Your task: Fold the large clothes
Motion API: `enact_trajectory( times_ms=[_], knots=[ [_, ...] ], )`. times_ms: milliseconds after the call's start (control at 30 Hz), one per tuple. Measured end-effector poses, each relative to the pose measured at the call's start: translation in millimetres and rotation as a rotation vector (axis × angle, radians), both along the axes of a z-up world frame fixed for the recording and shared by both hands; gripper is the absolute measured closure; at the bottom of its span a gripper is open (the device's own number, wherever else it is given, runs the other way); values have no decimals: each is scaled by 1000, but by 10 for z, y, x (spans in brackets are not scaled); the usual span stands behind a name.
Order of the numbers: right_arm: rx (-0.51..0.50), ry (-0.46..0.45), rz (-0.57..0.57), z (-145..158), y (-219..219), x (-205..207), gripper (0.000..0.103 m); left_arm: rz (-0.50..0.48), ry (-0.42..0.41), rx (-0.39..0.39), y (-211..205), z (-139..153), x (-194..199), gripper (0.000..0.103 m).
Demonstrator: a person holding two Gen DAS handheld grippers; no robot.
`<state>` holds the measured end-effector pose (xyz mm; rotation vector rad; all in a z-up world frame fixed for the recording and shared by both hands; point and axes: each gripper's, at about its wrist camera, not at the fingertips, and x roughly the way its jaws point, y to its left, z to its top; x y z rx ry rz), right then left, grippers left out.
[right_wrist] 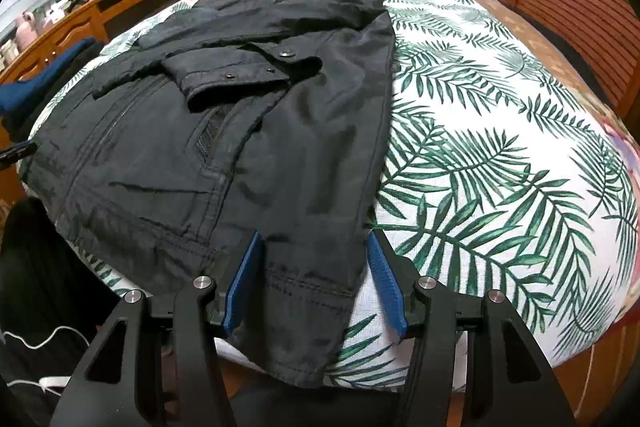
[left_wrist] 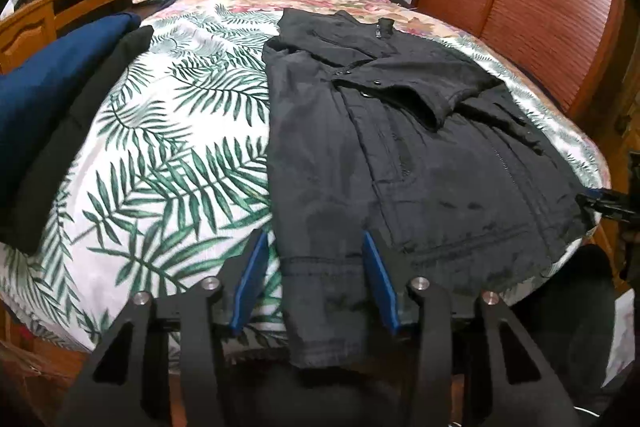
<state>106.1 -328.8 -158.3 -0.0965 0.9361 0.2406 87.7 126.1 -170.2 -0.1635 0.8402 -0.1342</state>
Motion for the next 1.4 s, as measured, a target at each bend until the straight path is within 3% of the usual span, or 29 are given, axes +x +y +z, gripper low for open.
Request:
enact_trajectory(
  times_ms=[67,100,200,500,567,633,800,1033,1200,1400],
  knots=[
    [20,-3,19,8,45,10,51,-7,-8,-7,-19,13,-28,65],
    [29,-15,28,27,63,4,62,-5,-12,-4,-26,20,-39,68],
    [55,-37,39,83,82,4,68,-3,-16,-24,-2,19,-43,69],
    [100,10,18,-12,9,64,68,3,0,-49,35,-26,-16,69],
    [102,16,18,-14,15,78,67,1,-4,-34,20,-12,-21,76],
    [82,9,29,-4,39,80,68,3,-16,-32,21,31,-29,94],
    [103,-31,50,137,53,99,84,-17,-63,-13,-62,270,-37,99],
    [176,-200,91,824,139,89,90,-31,-228,0,-213,1007,-50,100],
    [217,-354,104,1553,209,88,92,-43,-350,-1,-331,1673,2,101],
    [194,-504,136,2390,244,-104,92,-60,-496,-7,-391,2492,-133,101]
  ],
)
